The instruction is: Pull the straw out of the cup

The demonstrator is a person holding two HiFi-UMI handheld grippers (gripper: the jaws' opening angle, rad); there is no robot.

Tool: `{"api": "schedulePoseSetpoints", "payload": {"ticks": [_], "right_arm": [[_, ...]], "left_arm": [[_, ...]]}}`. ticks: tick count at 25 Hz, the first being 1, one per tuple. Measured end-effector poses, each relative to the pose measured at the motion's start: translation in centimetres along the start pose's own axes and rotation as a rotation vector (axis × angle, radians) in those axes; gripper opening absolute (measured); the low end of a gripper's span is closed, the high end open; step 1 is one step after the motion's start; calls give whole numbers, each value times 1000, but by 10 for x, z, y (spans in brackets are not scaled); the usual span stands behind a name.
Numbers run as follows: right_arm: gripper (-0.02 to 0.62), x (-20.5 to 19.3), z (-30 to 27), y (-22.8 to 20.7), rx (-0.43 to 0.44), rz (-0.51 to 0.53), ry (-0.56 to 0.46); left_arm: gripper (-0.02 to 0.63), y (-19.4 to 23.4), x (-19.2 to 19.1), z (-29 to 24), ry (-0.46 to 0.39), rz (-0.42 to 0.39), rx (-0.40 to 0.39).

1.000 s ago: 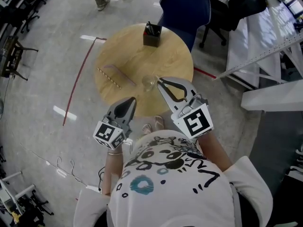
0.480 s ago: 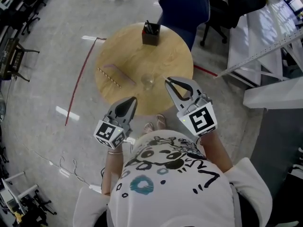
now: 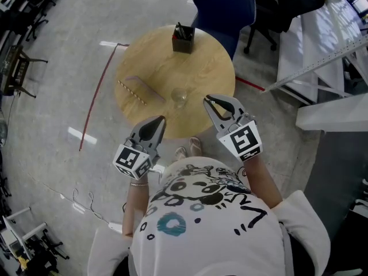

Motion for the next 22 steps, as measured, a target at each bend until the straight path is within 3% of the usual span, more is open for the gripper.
{"api": "schedulePoseSetpoints", "payload": {"ticks": [22], "right_arm": [[41, -45, -13, 9, 33, -37, 85]], "left_arm": [[17, 3, -2, 2, 12, 20, 16]]}}
Point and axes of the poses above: the fingertips, and each gripper's own axes: z backward along the fingers, y to its left, x out of its top, the point moved 9 cm from there along z, backward along the fingers, and after that the axes turned 12 degrees about -x, right-handed, at the moved point
